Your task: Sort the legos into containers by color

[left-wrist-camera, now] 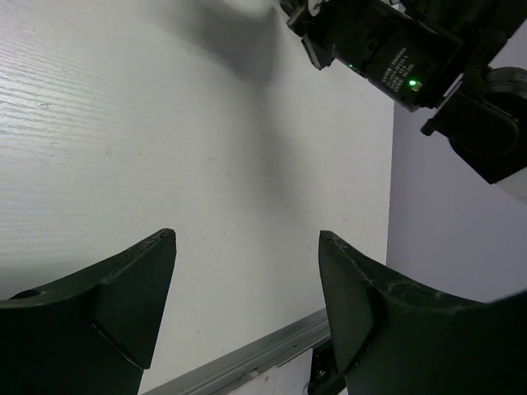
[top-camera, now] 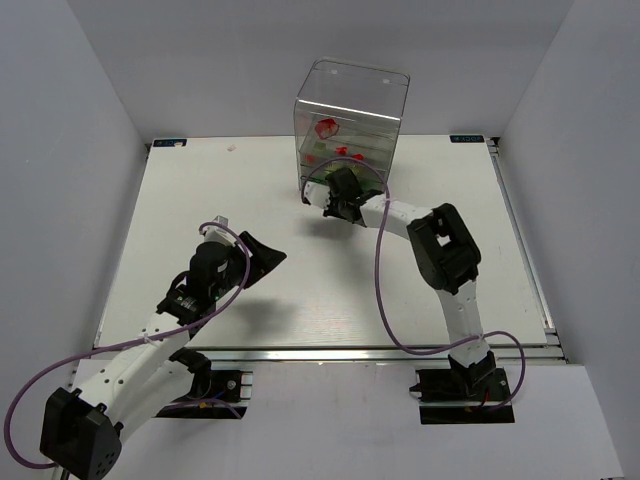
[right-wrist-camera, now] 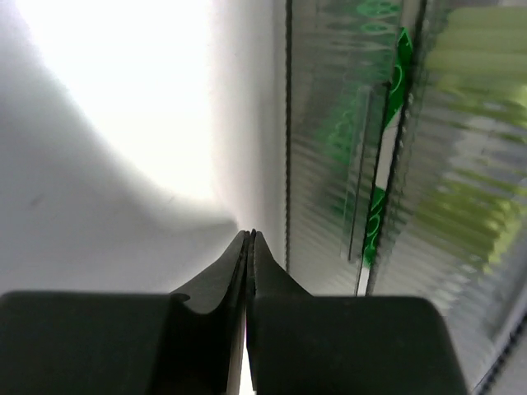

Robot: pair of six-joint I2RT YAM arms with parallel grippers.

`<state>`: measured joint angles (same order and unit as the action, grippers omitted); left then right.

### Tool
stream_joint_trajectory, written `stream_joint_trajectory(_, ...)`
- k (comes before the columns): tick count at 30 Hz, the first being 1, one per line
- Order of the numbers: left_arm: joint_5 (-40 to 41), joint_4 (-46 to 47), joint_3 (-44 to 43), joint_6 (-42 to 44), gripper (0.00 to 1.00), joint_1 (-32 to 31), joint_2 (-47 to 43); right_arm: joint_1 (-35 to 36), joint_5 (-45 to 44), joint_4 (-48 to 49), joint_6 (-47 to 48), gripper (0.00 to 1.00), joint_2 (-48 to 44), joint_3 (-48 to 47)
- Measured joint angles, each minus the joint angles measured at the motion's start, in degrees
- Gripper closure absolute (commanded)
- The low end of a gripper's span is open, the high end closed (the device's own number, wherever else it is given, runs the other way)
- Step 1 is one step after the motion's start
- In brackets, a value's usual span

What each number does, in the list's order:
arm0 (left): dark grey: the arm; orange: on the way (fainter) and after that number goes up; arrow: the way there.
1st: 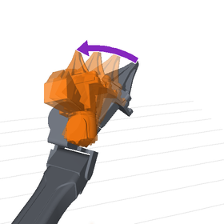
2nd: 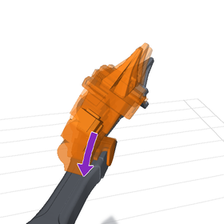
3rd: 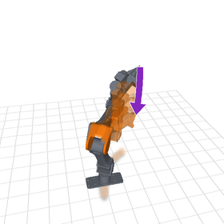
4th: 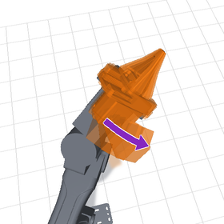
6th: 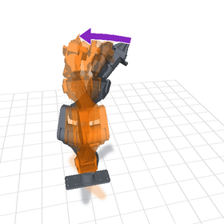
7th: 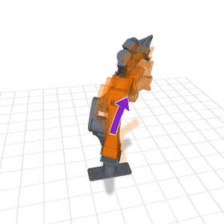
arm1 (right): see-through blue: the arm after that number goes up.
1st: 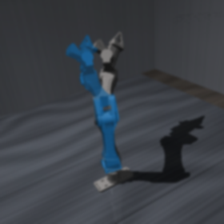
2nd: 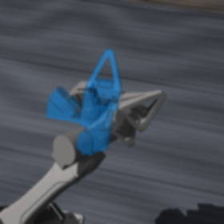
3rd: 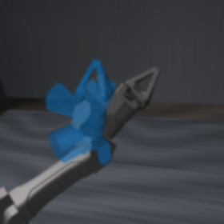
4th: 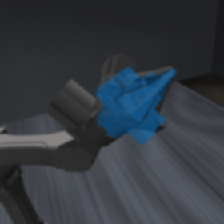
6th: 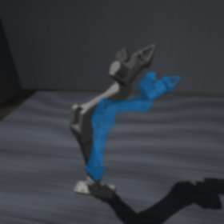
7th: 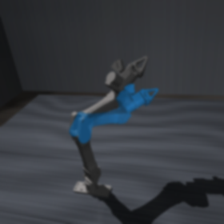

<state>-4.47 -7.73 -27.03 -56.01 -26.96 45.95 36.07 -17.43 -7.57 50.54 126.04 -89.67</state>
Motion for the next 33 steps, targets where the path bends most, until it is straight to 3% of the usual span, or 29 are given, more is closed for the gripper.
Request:
stream_joint_trajectory(8, 0.15, 0.02, 0.0, 0.0, 0.2, 0.0, -0.66, -1.92, 8.94, -3.37, -4.59, 1.0, -11.1, 2.73)
stream_joint_trajectory(14, 0.2, -0.17, 0.0, 0.0, 0.2, 0.0, -1.01, -4.13, 11.85, -7.26, -6.78, 1.0, -6.93, -6.27)
stream_joint_trajectory(22, 1.07, -1.46, 0.09, -0.5, 0.21, 0.0, -5.09, -5.07, 21.73, -17.25, -4.07, 1.0, -4.17, -6.95)
stream_joint_trajectory(24, 1.09, -1.46, 0.09, -0.61, 0.21, 0.0, -5.25, -4.7, 21.18, -16.44, -3.89, 1.0, -3.82, -6.84)
stream_joint_trajectory(33, 1.07, -1.49, 0.09, -0.63, 0.21, 0.0, -3.23, -3.48, 1.14, 2.97, -3.48, 1.0, 1.29, -1.38)
